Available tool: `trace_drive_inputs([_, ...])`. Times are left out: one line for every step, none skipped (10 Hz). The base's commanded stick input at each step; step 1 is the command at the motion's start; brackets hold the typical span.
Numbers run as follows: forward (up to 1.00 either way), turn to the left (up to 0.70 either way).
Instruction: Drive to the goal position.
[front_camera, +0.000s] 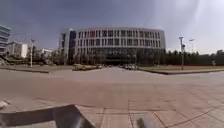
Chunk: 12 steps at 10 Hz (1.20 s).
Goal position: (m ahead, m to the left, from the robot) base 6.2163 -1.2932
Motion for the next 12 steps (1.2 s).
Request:
trace_drive_inputs([1.00,0.00])
trace_drive_inputs([1.00,0.00])
trace_drive_inputs([1.00,0.00])
trace_drive_inputs([1.00,0.00])
trace_drive_inputs([1.00,0.00])
trace_drive_inputs([1.00,0.00])
trace_drive_inputs([1.00,0.00])
trace_drive_inputs([1.00,0.00])
trace_drive_inputs([1.00,0.00])
trace_drive_inputs([1.00,0.00])
trace_drive_inputs([1.00,0.00])
trace_drive_inputs([1.00,0.00])
